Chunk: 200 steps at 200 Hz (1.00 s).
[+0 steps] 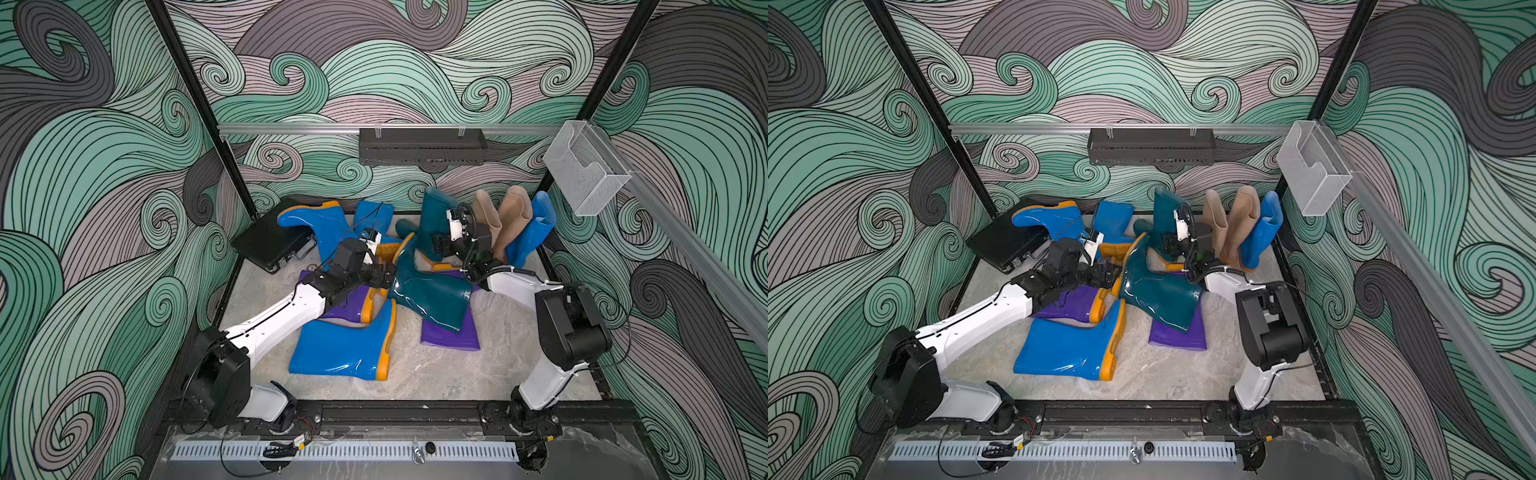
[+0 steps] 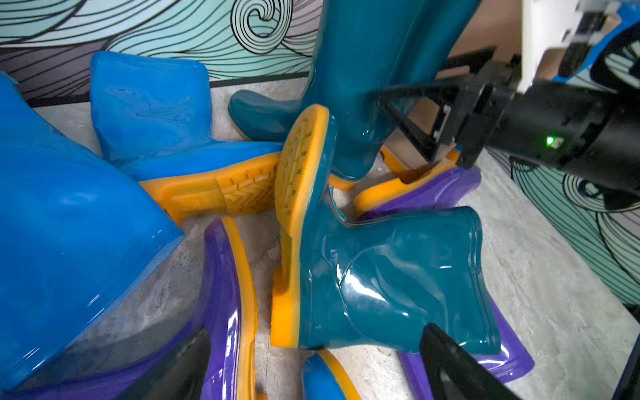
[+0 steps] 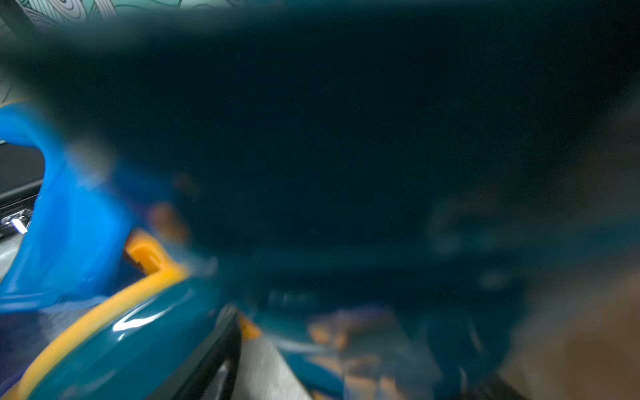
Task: Match and arrange rain boots in pairs
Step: Pick up the rain boot at the center of the board.
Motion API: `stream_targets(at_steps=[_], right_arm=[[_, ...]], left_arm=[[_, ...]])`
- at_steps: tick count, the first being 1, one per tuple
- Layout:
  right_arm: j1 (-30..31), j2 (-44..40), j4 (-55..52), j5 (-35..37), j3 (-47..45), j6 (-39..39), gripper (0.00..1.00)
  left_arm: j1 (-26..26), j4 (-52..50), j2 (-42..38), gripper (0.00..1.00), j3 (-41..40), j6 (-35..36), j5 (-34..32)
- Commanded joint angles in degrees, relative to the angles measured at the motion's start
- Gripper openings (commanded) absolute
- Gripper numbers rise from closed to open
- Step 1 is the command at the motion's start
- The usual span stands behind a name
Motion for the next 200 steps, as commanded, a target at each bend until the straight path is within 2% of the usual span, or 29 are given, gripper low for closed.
stream_targets(at_steps=[1,13,25,55,95,114,152,200], right_arm=[[0.49,3.60,4.66,-0.38,2.28,0.93,0.70],[0.56,5.09,6.96,-2.32,2.47,0.52,0.57],[0.76,5.58,8.70,-2.69,2.38,0.48,0.40],[1.13,3.03,12.09,-4.56,1.23,0.59,0.00],[1.33,-3.73,9.47,1.59,2.80,-0.01,0.00],[0.86,-5.47,4.67,2.27,5.82,0.19,0.00],[-0.61,-6.26,-0.78,3.99,9.88,3.93,0.00],[-3.42,-5.34,0.75,4.11,10.59,8.12,0.00]], left_arm=[[0.31,-4.33,2.40,0.95,3.22,2.51,1.26],[0.31,-6.21,2.99,0.95,4.27,2.35,1.04],[0.36,-6.40,3.08,0.95,4.33,2.61,0.87],[0.29,-5.96,3.05,0.95,3.97,3.08,0.60],[0.36,-6.08,2.26,0.95,3.80,3.18,0.60],[0.36,-5.84,1.77,0.94,3.36,2.80,0.69],[0.32,-4.92,0.78,0.94,2.18,2.16,1.12],[0.35,-4.90,0.49,0.95,1.25,2.04,1.04]])
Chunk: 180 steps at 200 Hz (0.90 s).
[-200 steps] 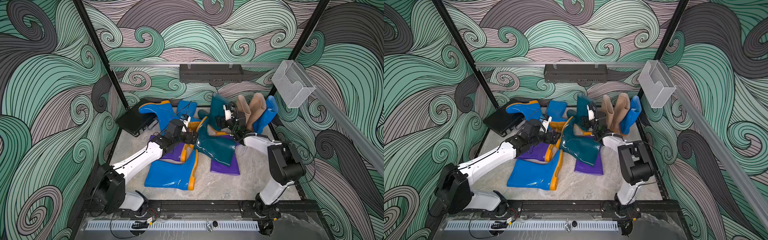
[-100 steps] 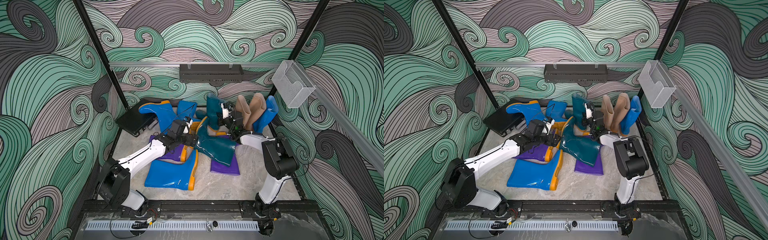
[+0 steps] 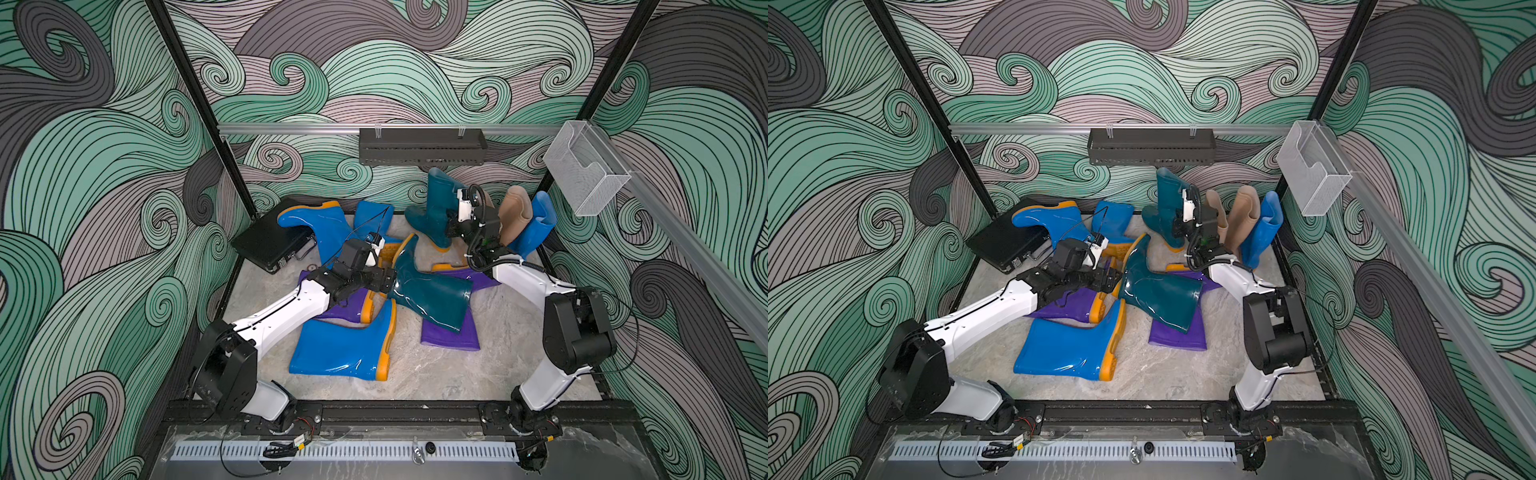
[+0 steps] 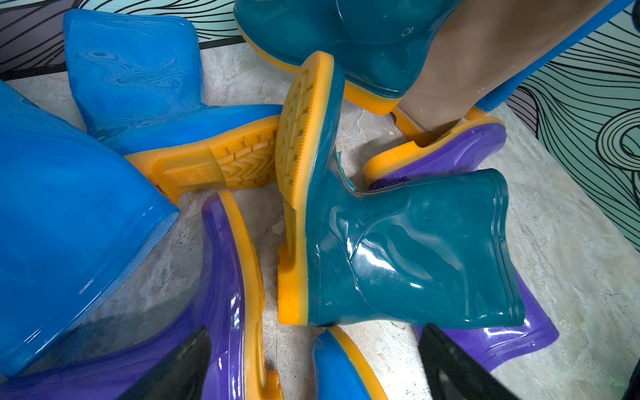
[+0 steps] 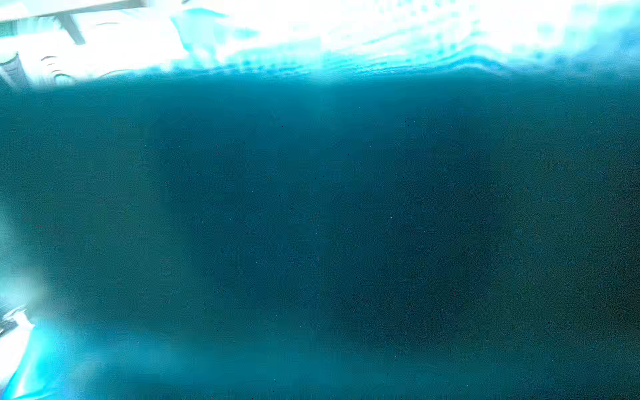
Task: Match and arrange rain boots in pairs
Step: Pick up the rain boot at the center of the board, then place the rain boot at the center of the board.
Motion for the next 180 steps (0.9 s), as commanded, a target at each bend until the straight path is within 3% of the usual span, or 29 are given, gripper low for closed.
stream_targets(at_steps=[1,70,121,148,180], right_arm=[[-1.54,-1.78,6.16,0.99,2.86,3.63,0.00],[-1.43,4.40,8.30,6.13,4.55,7.99,0.00],[1.71,9.51,16.93,19.35,1.88,7.99,0.00],[2.45,10.40,17.42,22.58,0.56,9.63,0.00],[2.62,6.10,13.44,21.96,-1.86,10.06,0.52]], left_arm=[[0.31,-0.07,-1.35,0.95,-0.37,-0.26,0.62],[0.31,0.44,-1.33,0.94,-0.37,-0.43,0.87],[0.23,-0.01,-0.54,0.95,0.80,-0.65,2.12],[0.31,-0.59,-0.98,0.95,0.77,-0.67,2.16],[0.31,-0.65,-1.33,0.96,0.85,0.26,2.87]])
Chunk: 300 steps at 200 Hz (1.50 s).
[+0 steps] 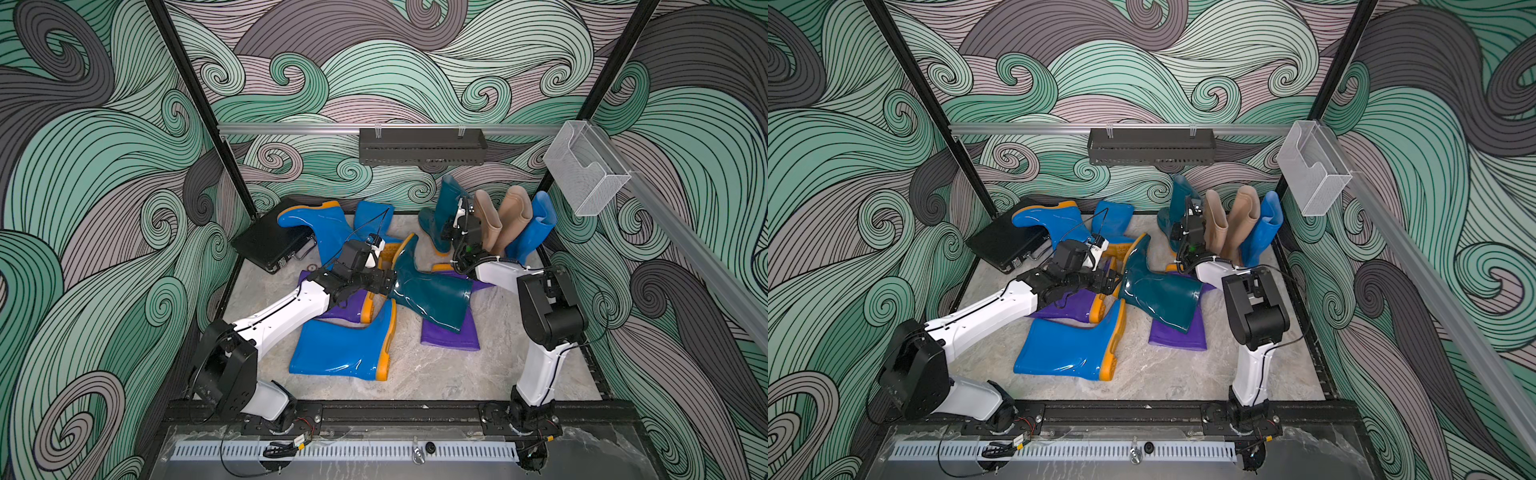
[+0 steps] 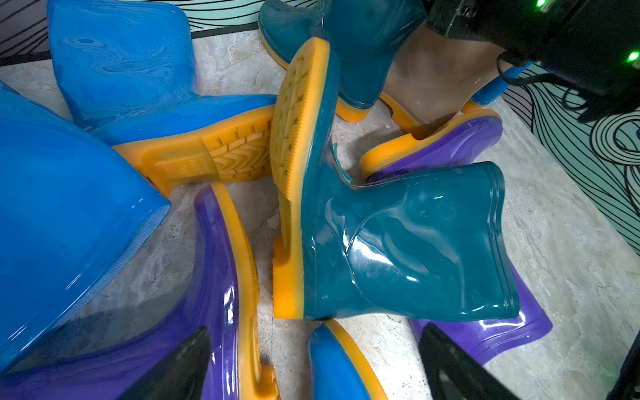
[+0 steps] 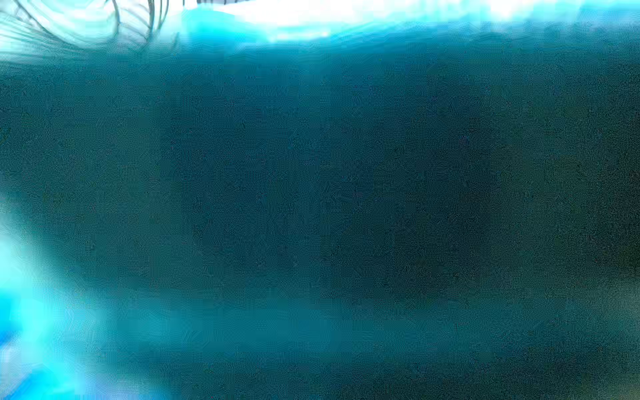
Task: Match and arrange rain boots in pairs
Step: Place the rain boot at the center of the board, then pick up the rain boot at the center of the board.
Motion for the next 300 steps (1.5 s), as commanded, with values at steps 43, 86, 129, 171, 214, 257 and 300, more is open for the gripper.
stream_targets(at_steps=[43,86,129,171,214,257,300], right_arm=[[-1.05,-16.88,-16.80,0.77,-0.78,3.13,0.78],[-1.39,-30.61,-29.41,-4.86,-4.44,1.27,0.86],[-1.46,-43.54,-44.44,-10.50,-9.99,4.12,0.85],[-1.44,-54.22,-50.71,-17.36,-22.65,11.51,0.85],[-1.39,-59.10,-52.63,-19.09,-30.92,14.55,0.85],[-1.39,-61.08,-49.94,-20.00,-34.82,15.26,0.83],[-1.39,-61.85,-48.49,-21.37,-36.49,15.18,0.81]], left_arm=[[0.29,-0.86,0.41,0.97,3.30,1.71,1.93],[0.12,-3.16,4.78,0.98,8.00,2.23,2.26],[-0.06,-5.26,12.04,0.97,15.03,3.29,4.23],[-0.41,-6.35,20.80,0.95,21.95,2.72,3.87],[-0.50,-8.42,28.28,0.95,28.05,2.58,-0.07],[-0.41,-6.35,33.84,0.85,31.77,0.17,2.34],[0.29,-8.09,36.24,0.42,34.67,-2.42,6.86]])
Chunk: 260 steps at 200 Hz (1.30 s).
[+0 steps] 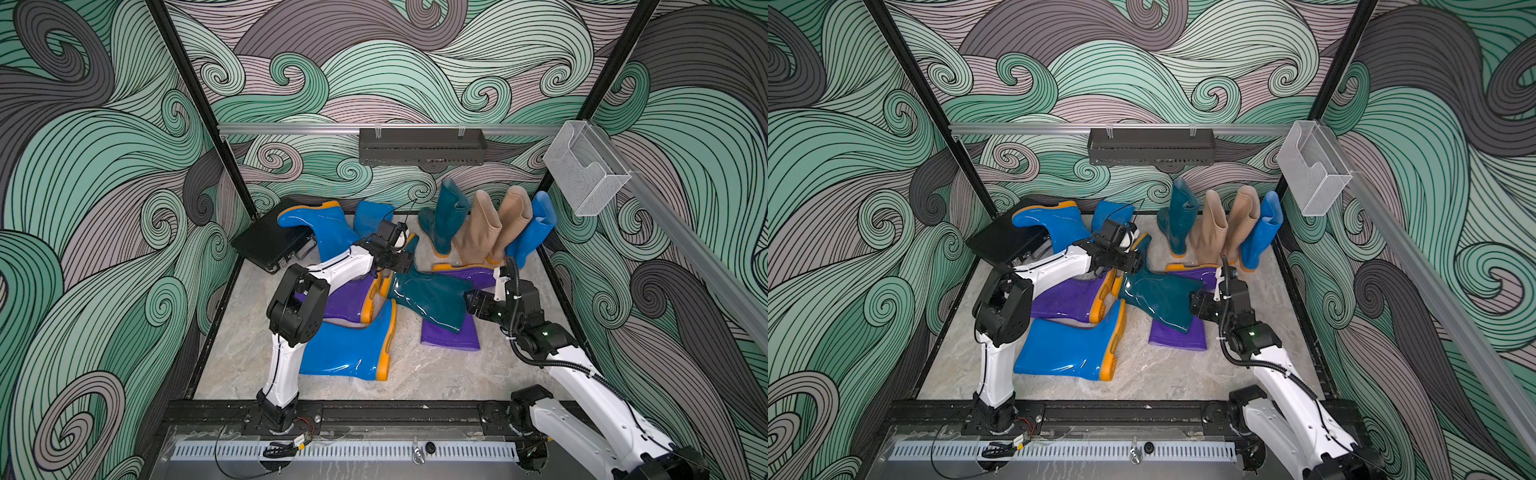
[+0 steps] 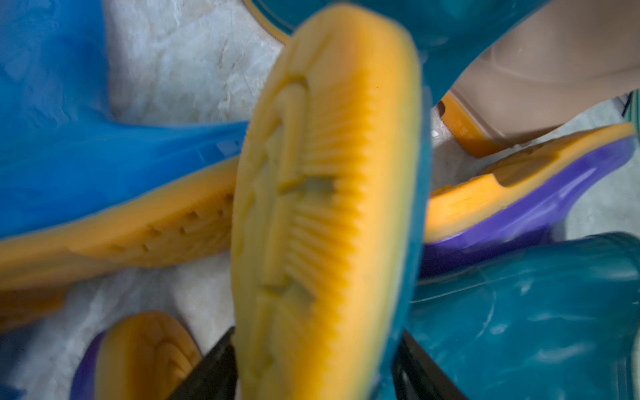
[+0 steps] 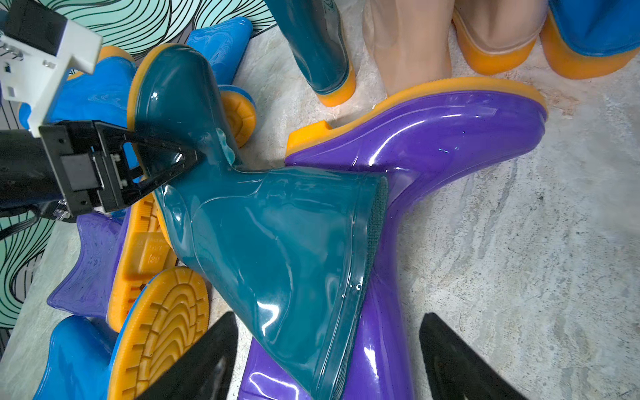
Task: Match and arrange rain boots in pairs
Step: Pick up the rain boot at the center of the board.
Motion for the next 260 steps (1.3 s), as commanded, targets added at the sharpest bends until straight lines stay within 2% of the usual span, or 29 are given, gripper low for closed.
stream_targets(at_steps=[1,8,23,52,78,113,150,168,181,214,260], right_arm=[[-0.08,-1.08,1.87,-1.08,-0.95,0.98,0.81],[-0.08,-1.51,2.10,-1.33,-1.16,1.03,0.80],[-0.08,-2.85,2.69,-1.86,-1.75,1.02,0.80],[-0.06,-6.53,1.40,-0.75,-2.72,-0.16,0.80],[-0.04,-11.24,-1.66,1.02,-2.68,-2.81,0.82],[-0.69,-18.98,-3.79,2.77,-3.48,-7.23,0.84],[-0.83,-29.10,-1.82,-5.97,-9.56,-11.25,0.85],[-0.70,-33.51,4.90,-13.43,-13.56,-10.93,0.84],[-0.16,-35.23,9.84,-15.27,-16.20,-10.34,0.84],[2.17,-33.81,25.04,-14.07,-19.88,-13.12,0.84],[10.49,-20.60,44.78,-6.31,-19.34,-18.47,0.87]], left_arm=[[0.11,-1.09,1.20,0.41,2.80,-2.31,4.84],[0.25,-1.02,1.15,0.31,2.82,-2.85,5.35],[0.46,-0.92,0.73,0.17,2.98,-3.67,6.38],[1.12,-0.52,-1.04,0.03,2.85,-4.88,10.23],[2.28,0.78,-4.82,0.02,1.20,-8.07,14.33],[5.69,9.57,-12.24,0.00,-5.46,-14.00,20.96],[8.82,14.11,-16.48,0.00,-7.59,-20.49,26.59],[9.56,16.35,-17.30,0.00,-7.82,-23.16,27.79],[9.70,18.87,-17.44,0.00,-7.74,-25.46,28.75],[9.56,22.01,-16.94,0.00,-6.86,-31.65,30.41],[8.76,24.63,-16.75,0.00,-6.87,-35.17,30.59]])
